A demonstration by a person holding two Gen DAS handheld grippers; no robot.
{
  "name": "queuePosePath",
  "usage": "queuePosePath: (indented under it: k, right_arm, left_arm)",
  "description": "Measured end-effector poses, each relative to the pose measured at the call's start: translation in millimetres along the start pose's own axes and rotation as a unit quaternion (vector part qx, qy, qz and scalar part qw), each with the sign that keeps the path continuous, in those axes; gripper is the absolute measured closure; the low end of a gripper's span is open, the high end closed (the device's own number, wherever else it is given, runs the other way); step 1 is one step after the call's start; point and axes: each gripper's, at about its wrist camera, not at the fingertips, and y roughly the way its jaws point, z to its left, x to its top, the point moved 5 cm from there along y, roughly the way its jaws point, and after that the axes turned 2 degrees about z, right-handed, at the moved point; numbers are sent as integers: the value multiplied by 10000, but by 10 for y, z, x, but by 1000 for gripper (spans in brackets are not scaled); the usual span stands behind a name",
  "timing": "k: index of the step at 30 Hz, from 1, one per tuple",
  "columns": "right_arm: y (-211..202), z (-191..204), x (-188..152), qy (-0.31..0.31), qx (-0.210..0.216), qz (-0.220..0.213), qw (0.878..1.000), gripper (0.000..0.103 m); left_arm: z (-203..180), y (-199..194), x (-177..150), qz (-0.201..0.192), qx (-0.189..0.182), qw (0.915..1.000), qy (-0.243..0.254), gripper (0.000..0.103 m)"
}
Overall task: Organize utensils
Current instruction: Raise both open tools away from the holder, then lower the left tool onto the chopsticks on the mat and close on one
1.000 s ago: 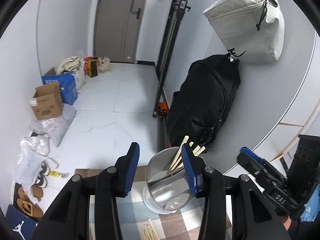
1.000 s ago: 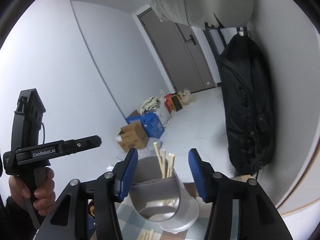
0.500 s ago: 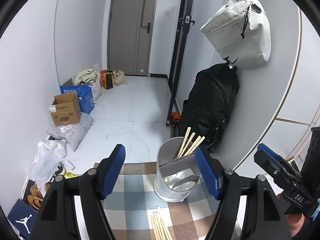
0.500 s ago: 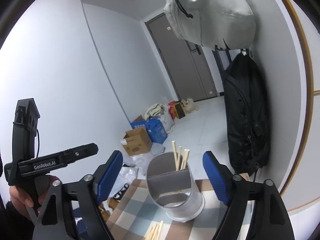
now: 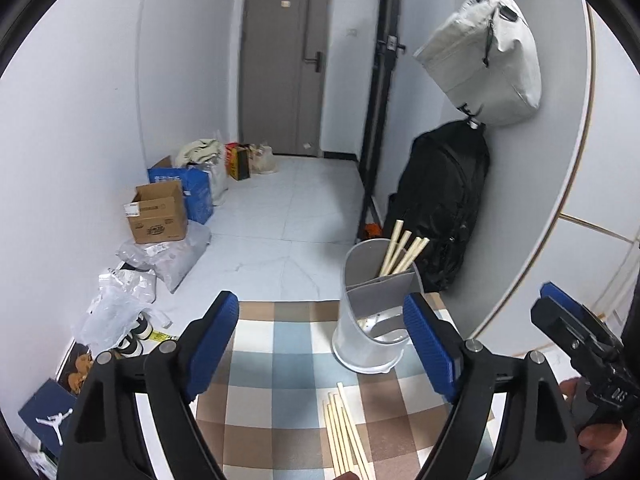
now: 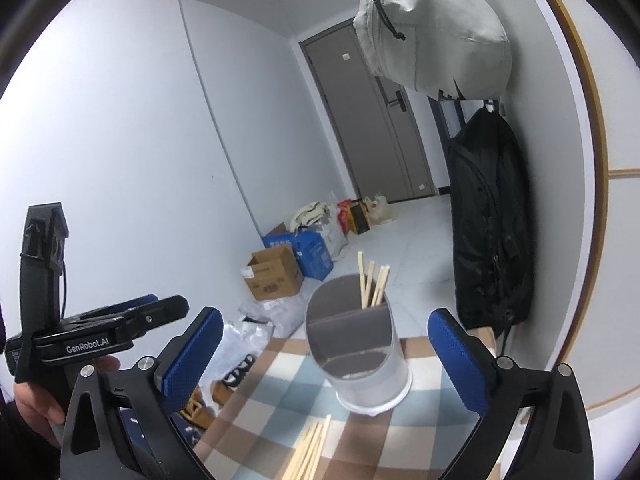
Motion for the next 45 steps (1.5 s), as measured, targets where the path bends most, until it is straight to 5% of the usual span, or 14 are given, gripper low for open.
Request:
queuePosePath:
  k: [9,25,36,45]
  right_arm:
    - [39,91,-369,-343,-78,205,9992,0]
    - [293,5,-700,-106,-207,785,9966,0]
    - [506,-83,-789,285,-93,1064,9939,0]
    - [553,-166,-751,383,-163,1056,9935,0]
  left_arm:
    - [108,153,-415,283,195,9994,5,16]
    - [184,636,-1090,1435,234,9894,-61,16]
    - [209,1079,-1616,2795,373,9594,2,17]
    - [147,1155,-1708,3184,426,9470,80,17]
